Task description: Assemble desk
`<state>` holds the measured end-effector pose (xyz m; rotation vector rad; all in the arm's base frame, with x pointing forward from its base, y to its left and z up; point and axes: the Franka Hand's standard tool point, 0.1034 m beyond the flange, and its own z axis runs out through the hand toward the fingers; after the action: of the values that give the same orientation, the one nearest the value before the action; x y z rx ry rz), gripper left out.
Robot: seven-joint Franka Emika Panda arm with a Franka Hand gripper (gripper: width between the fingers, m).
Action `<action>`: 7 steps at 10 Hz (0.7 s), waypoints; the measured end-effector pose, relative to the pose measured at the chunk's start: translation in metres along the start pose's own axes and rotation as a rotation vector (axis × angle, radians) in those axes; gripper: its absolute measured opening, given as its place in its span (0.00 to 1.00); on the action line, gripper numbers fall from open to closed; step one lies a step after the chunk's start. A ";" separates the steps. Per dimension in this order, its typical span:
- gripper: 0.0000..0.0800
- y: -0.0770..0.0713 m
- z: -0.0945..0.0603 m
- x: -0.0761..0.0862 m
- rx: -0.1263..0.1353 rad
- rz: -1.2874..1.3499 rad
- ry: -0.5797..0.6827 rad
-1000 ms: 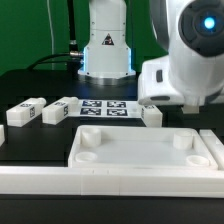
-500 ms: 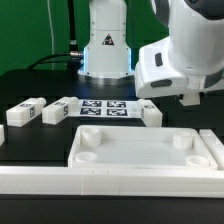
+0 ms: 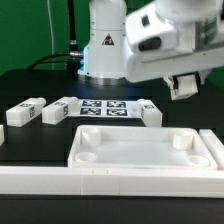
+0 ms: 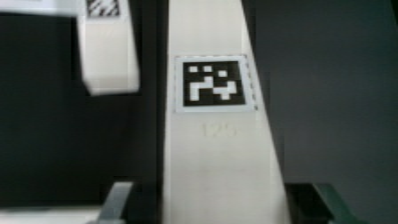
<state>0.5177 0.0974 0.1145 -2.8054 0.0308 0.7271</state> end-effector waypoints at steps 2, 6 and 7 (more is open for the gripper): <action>0.36 0.003 -0.012 0.002 0.016 0.071 0.011; 0.36 0.007 -0.018 0.020 -0.018 0.057 0.352; 0.36 0.012 -0.032 0.026 -0.042 -0.016 0.456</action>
Offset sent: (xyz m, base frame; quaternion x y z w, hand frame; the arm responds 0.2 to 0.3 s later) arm 0.0000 0.0000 0.0000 0.0000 0.1938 0.0000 0.9810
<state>0.5543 0.0795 0.1264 -2.9443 0.0742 0.0727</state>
